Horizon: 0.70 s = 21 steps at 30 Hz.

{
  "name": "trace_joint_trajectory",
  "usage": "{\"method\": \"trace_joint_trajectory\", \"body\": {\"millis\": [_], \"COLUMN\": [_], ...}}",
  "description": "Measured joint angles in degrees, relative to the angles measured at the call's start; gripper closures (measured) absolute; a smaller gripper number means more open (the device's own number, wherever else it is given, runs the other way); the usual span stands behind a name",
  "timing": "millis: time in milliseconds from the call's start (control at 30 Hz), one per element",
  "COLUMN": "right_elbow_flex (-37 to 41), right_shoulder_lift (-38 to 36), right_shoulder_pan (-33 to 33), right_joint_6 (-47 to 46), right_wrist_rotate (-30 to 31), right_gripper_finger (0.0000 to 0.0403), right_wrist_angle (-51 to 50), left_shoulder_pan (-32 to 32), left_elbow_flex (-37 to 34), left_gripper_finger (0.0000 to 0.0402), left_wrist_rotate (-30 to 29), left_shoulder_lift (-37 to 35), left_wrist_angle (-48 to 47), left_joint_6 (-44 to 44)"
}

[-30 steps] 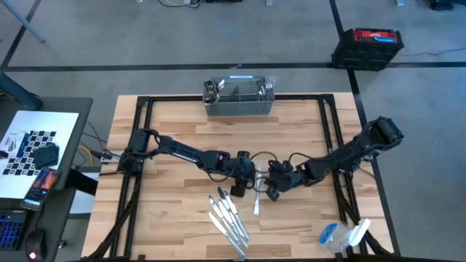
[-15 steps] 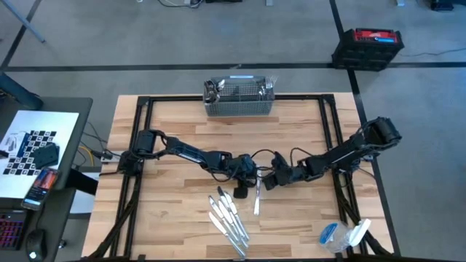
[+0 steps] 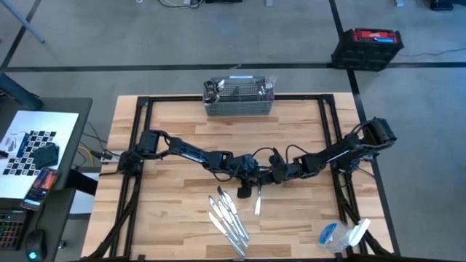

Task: Sort silverware
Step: Put the silver table knife into the gray organizer

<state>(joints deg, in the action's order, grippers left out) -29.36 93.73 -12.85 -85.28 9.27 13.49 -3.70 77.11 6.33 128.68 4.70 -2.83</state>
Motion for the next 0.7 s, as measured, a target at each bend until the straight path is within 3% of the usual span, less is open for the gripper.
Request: {"method": "trace_joint_trajectory", "body": {"millis": [267, 700], "right_elbow_flex": [0.2, 0.1], "right_shoulder_lift": [0.0, 3.5], "right_shoulder_pan": [0.1, -0.9], "right_joint_6": [0.6, -1.1], "right_wrist_rotate": [0.2, 5.4], "right_gripper_finger": [0.0265, 0.0287], "right_wrist_angle": [0.4, 4.0], "left_shoulder_pan": [-0.2, 0.0], "left_elbow_flex": [0.5, 0.3], "left_gripper_finger": [0.0264, 0.0264], "left_wrist_rotate": [1.1, 1.3], "left_shoulder_lift": [1.5, 1.7], "left_wrist_angle": [2.1, 4.8], "left_joint_6": [0.1, 0.6]}}
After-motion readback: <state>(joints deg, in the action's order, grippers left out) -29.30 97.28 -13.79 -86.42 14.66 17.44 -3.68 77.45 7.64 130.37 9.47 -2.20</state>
